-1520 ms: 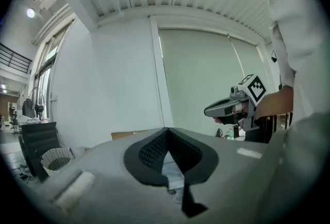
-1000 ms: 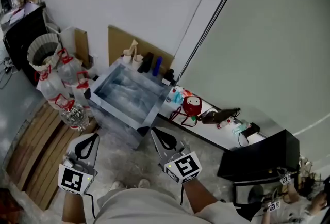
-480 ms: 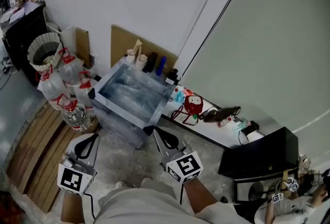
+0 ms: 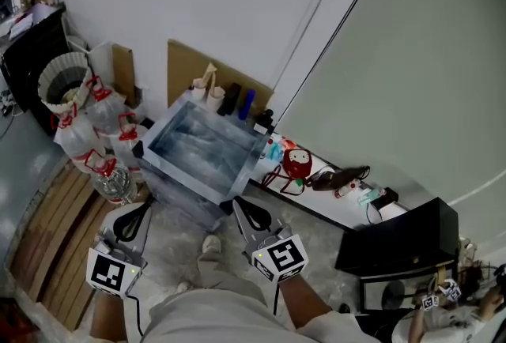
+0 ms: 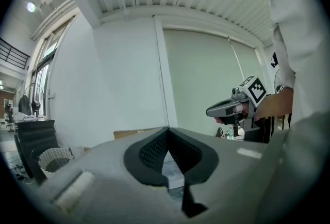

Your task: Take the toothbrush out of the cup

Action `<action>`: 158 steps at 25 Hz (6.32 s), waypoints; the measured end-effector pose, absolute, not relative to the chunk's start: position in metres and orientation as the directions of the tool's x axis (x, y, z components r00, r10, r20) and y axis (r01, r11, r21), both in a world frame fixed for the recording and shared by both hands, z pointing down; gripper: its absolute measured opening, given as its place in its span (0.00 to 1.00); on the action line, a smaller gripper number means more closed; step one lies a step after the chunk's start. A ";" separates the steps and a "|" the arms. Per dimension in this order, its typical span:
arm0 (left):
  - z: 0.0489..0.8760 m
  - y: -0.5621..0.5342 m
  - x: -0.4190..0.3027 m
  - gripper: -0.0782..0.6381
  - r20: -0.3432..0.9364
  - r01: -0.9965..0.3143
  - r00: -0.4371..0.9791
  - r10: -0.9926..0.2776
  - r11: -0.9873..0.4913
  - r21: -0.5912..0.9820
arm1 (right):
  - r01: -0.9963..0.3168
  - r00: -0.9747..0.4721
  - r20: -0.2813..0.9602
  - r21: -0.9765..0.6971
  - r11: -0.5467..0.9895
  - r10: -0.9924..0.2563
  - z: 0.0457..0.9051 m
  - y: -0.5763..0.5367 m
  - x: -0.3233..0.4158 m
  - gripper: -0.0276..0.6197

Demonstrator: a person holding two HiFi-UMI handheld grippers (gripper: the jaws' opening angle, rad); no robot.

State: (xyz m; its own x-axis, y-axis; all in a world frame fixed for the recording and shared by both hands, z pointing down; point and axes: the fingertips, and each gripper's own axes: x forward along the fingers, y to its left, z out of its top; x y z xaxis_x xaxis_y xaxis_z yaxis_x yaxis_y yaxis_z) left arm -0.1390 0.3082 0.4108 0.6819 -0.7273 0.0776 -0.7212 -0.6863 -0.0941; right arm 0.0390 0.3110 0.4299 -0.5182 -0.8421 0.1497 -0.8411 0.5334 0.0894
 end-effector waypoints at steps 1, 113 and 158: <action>0.412 0.301 -0.137 0.12 0.081 -0.723 0.679 -0.730 -0.684 -0.099 | -0.838 -0.524 0.150 0.085 0.539 -0.838 0.433 0.303 0.040 0.05; 0.586 -0.235 0.025 0.37 0.375 -0.510 0.793 -0.480 -0.860 -0.022 | -0.939 -0.288 0.183 0.141 0.315 -0.940 0.425 -0.061 0.098 0.05; 0.716 -0.332 0.068 0.35 0.567 -0.509 0.704 -0.428 -0.860 -0.017 | -0.981 0.041 0.313 0.191 0.020 -0.949 0.448 -0.011 0.181 0.05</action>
